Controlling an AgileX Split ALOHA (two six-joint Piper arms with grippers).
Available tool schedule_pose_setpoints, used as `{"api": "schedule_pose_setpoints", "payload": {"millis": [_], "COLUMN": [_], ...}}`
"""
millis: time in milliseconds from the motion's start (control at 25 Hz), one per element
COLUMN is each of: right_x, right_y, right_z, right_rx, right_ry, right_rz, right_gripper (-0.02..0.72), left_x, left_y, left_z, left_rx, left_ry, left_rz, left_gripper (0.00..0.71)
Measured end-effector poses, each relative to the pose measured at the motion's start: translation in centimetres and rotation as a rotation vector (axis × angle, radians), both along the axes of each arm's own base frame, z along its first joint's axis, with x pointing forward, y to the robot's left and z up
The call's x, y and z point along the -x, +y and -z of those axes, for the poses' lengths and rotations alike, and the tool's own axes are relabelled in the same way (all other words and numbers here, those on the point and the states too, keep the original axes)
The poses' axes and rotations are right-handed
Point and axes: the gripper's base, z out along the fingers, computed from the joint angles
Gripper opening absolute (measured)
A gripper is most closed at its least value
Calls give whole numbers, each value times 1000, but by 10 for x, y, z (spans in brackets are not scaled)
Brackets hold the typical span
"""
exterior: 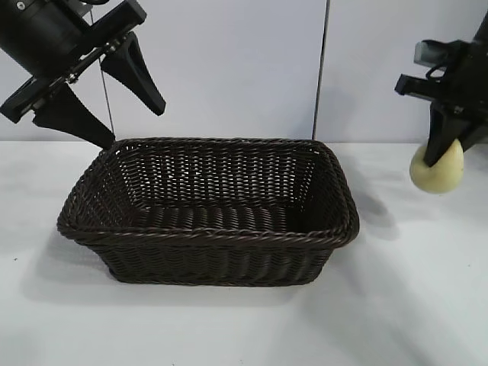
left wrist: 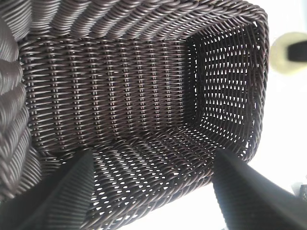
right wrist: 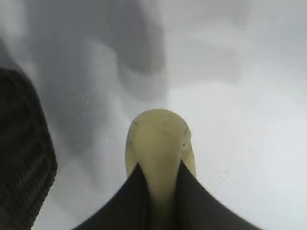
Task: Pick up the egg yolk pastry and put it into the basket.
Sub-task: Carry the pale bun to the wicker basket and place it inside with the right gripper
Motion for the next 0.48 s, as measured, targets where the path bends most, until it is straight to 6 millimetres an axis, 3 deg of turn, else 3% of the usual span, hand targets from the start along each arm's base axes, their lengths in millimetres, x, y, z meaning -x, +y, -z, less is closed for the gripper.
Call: {"api": "schedule_pose_setpoints", "payload": {"millis": [160, 480], "right_x": [8, 19], "right_y": [22, 95], "right_z": [-14, -14], "right_rx": [-27, -46], "right_ry": [-38, -71], "right_rz": [-61, -236], "right_gripper": [66, 65], "left_x": [0, 0], "left_y": [0, 0], "left_z": [0, 0], "left_rx": [1, 1], "left_ry": [0, 0], "left_rz": [0, 0], "left_gripper": [507, 507]}}
